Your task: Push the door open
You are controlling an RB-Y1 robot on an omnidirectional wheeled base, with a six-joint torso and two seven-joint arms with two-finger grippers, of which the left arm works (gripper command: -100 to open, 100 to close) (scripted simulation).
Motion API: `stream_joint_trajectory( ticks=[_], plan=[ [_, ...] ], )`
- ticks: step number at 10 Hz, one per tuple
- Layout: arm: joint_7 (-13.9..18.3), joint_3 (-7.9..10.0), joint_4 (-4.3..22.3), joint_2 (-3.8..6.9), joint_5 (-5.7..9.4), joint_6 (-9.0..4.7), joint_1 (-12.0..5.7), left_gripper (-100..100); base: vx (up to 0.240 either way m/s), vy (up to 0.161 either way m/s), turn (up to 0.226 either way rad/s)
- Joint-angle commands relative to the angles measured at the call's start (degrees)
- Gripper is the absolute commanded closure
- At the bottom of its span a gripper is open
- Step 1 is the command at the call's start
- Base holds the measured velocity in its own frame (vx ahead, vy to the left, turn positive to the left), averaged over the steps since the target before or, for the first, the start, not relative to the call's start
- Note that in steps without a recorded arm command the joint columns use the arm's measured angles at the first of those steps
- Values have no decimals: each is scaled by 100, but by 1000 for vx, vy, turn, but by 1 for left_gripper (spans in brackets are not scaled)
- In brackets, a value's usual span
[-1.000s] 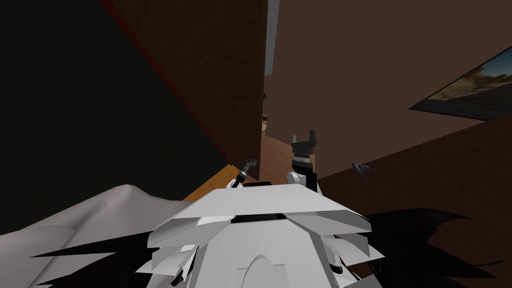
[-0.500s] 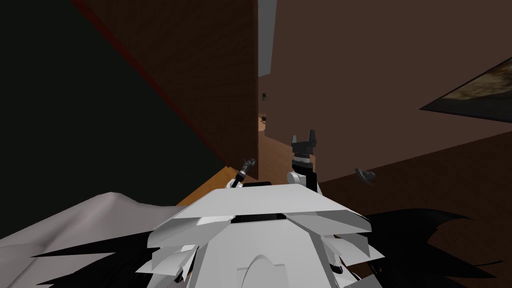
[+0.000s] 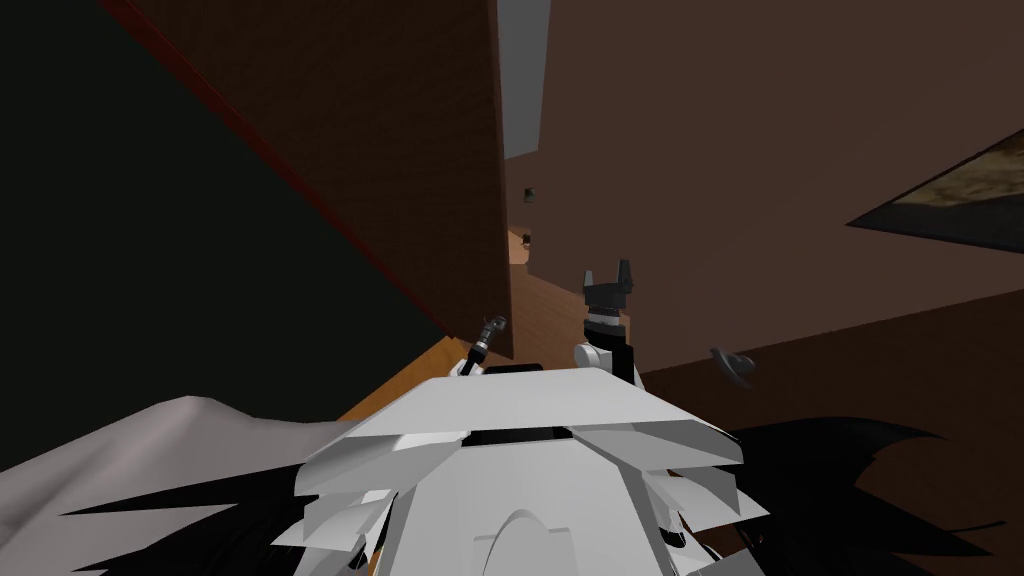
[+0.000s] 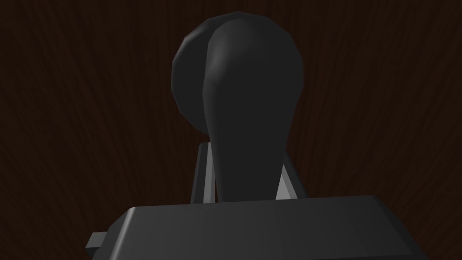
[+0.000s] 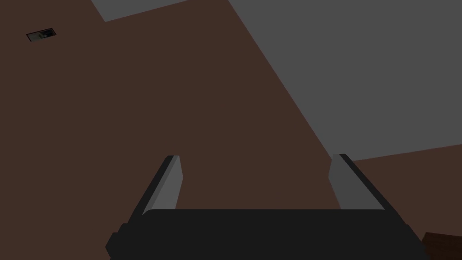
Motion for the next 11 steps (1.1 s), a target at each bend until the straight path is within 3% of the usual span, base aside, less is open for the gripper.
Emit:
stream_joint_trajectory(
  ticks=[1, 6, 7, 11],
  plan=[
    [-82, 194, 52, 3, 114, -37, -90, 100, 123, -137, 9],
    [-271, 491, 54, -32, 318, 14, -42, 100, 127, -152, 13],
    [-233, 458, 161, -16, 295, -50, -69, 100, 61, -71, 37],
    [-348, 738, 220, -19, 412, -43, -115, 100, 158, -89, 47]
  ],
)
